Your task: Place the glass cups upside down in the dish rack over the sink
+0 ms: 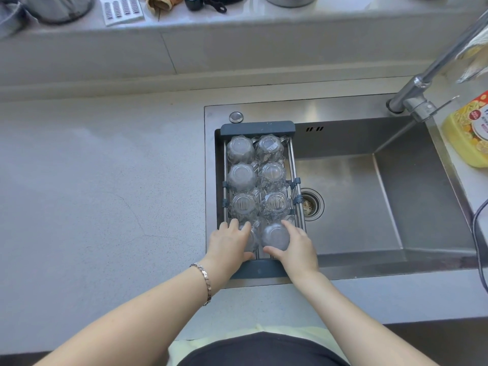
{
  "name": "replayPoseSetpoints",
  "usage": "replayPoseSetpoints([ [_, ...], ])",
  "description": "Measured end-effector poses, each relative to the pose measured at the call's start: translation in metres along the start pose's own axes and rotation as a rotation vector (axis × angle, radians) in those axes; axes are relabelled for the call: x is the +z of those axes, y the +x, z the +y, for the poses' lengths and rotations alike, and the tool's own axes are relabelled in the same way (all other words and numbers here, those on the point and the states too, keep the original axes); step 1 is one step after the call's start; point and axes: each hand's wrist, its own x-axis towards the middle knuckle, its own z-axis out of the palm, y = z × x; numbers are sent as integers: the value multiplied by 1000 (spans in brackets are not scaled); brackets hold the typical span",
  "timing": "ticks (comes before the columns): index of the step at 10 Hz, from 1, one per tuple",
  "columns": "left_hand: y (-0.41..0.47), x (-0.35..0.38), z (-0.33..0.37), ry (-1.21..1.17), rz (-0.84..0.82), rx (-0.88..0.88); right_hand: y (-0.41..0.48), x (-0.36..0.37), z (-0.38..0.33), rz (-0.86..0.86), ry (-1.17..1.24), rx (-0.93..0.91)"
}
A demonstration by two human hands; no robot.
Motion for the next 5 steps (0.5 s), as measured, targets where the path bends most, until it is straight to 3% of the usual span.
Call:
replayPoseSetpoints([
  [4,-7,-11,0,-13,10,-2,-1,-31,-16,-341,-520,-160],
  [5,-7,-28,-8,-24,70,17,2,-45,-29,-333,-617,-201],
])
